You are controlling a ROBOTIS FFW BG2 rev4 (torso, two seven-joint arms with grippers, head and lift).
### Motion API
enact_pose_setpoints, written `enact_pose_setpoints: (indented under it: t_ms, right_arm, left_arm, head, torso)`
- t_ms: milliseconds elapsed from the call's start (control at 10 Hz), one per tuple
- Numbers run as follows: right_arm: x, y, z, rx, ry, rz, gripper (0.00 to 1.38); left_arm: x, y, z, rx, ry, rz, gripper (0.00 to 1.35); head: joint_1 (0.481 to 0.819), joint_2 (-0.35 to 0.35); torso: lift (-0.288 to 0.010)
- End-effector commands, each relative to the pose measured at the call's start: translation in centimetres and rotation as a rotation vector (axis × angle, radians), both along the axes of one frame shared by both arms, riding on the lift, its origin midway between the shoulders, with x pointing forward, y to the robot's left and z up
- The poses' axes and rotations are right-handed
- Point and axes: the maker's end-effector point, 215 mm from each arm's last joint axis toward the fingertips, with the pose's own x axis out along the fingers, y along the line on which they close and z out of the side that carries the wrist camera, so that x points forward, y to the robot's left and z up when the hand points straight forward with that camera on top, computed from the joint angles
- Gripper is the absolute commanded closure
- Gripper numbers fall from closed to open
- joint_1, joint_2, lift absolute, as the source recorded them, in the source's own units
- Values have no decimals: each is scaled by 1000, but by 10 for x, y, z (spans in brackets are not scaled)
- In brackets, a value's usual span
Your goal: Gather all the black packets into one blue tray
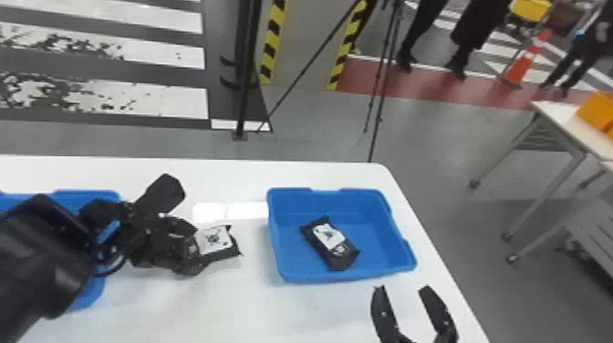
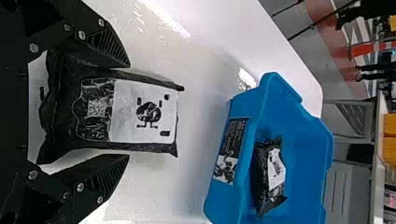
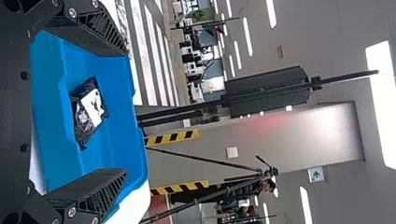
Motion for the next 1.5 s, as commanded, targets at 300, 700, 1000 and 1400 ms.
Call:
enact_pose_setpoints:
  t_ms: [300,700,1000,1400]
  right_arm:
    - [-1,0,-1,11,0,-3,140]
    - [-5,-2,-3,17,6,-6,140]
    - [-6,-1,-3,16,6,-3,140]
    - [-5,0,-2,13,4,0,140]
  left_arm:
    - [4,0,-4,37,-60,-26,826]
    - [23,5,23,-23,-180,-30,1213]
    - [44,46,104,-177,-321,37,1213]
    - [6,177,126,-152,-376,277,1213]
  head:
    - [695,-350]
    - [695,-350]
    - [695,-350]
    - [695,-273]
  torso:
    - [-110]
    - [-110]
    - [-110]
    - [-110]
